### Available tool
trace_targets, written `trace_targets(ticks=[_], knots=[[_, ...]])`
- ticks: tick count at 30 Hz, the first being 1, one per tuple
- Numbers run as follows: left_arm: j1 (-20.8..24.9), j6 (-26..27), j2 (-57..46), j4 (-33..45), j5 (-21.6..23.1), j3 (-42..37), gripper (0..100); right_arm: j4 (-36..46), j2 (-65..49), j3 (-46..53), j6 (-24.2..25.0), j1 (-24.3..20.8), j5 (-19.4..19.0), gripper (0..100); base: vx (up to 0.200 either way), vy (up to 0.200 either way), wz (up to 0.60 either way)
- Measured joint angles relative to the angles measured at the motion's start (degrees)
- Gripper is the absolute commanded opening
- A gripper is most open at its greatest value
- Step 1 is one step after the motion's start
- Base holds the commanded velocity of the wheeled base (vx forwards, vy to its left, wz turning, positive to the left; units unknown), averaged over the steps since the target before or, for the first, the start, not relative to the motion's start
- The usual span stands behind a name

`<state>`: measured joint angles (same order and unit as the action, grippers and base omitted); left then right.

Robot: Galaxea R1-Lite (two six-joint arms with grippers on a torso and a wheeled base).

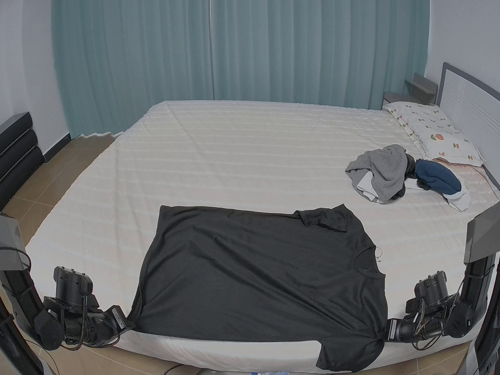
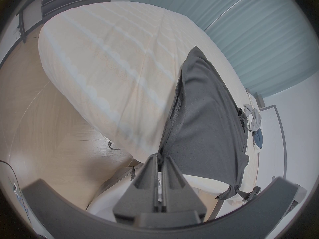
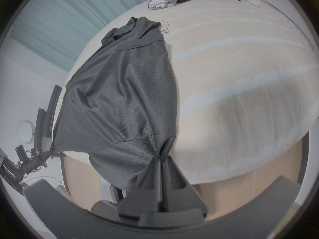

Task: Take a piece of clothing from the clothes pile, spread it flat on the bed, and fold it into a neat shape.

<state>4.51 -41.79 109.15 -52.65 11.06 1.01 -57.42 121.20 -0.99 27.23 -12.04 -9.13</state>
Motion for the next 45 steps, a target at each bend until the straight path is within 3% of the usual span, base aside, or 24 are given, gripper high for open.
trace_targets(ticks=[7, 19, 25, 31, 32, 45], knots=[[-0.61, 5.08, 0.00, 5.63, -0.37, 0.00, 0, 4.60, -3.89, 0.00, -2.61, -0.38, 0.24, 0, 0.000, 0.000, 0.00], [-0.96, 5.53, 0.74, 6.73, -1.05, 0.00, 0, 8.35, -5.52, -0.02, -3.21, -3.05, 2.33, 0, 0.000, 0.000, 0.00], [-1.01, 8.07, 0.83, 9.63, -1.12, 0.00, 0, 10.68, -5.85, 0.00, -4.25, -3.68, 5.57, 0, 0.000, 0.000, 0.00], [-1.04, 8.37, 1.40, 9.39, -1.12, 0.00, 0, 10.42, -5.85, -0.02, -4.30, -4.44, 5.74, 0, 0.000, 0.000, 0.00], [-1.04, 8.37, 1.51, 9.06, -1.02, -0.02, 100, 10.40, -5.83, -0.02, -4.30, -4.44, 5.79, 100, 0.000, 0.000, 0.00], [-1.13, 7.78, 1.38, 6.95, -0.13, -0.02, 100, 5.69, -7.00, -0.02, -3.62, -3.44, 5.68, 100, 0.000, 0.000, 0.00]])
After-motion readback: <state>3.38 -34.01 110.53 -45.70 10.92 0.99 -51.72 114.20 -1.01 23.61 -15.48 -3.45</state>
